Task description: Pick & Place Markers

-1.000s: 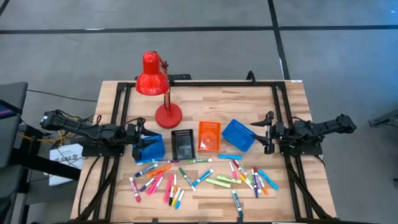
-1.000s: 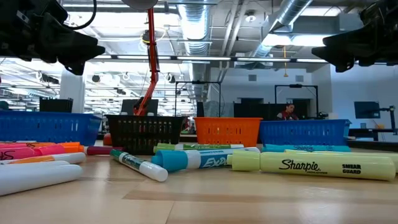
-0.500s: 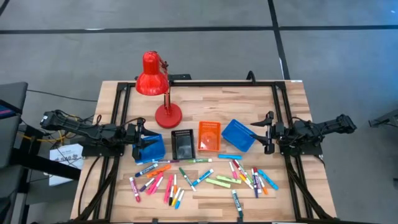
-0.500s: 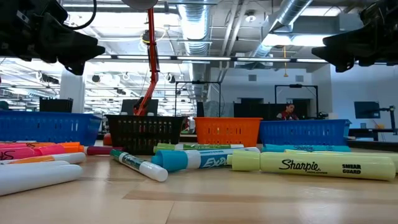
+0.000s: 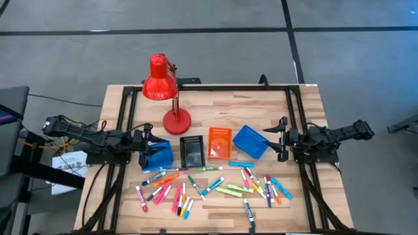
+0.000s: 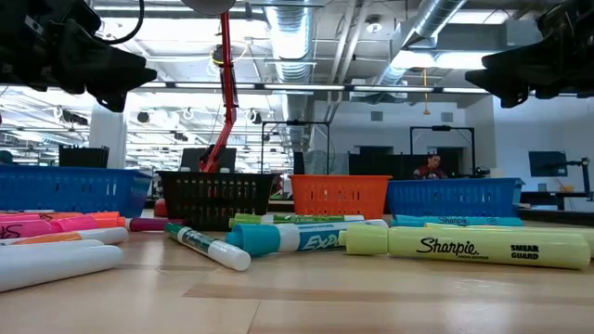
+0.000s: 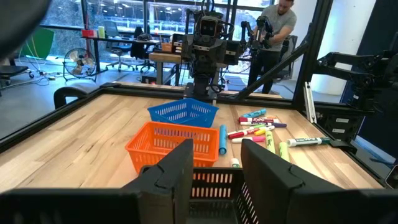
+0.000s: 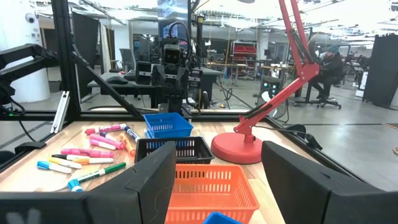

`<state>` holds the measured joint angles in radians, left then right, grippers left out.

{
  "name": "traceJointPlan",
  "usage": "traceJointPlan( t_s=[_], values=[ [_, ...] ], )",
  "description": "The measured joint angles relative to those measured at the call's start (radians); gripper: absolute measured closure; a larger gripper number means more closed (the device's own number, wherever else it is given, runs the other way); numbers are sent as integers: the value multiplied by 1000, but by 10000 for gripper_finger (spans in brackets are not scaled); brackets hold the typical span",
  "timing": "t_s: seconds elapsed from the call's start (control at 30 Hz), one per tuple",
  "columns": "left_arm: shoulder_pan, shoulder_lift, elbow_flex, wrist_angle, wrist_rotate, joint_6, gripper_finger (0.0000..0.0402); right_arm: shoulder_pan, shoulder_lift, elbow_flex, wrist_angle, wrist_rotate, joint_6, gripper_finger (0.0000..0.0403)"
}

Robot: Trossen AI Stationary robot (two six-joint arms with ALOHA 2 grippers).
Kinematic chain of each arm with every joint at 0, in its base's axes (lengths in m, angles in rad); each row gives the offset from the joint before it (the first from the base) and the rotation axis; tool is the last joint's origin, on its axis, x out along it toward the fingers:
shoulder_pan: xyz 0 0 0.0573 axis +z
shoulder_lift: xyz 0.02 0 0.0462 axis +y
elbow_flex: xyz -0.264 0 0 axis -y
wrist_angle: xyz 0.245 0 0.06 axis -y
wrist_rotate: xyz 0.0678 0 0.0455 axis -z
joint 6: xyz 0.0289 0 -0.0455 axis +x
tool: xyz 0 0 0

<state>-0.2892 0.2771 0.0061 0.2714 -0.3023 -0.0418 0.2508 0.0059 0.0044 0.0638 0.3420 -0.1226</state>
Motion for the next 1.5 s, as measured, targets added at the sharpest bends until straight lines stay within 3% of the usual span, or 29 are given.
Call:
traceJointPlan(
  t_s=[1.07,1.2,1.5],
  values=[
    [0,0,0,5,0,-2,270,0,0,0,0,0,0,173],
    [-1,0,0,5,32,-168,270,0,0,0,0,0,0,173],
    [-1,0,0,11,59,-360,270,0,0,0,0,0,0,173]
  ],
)
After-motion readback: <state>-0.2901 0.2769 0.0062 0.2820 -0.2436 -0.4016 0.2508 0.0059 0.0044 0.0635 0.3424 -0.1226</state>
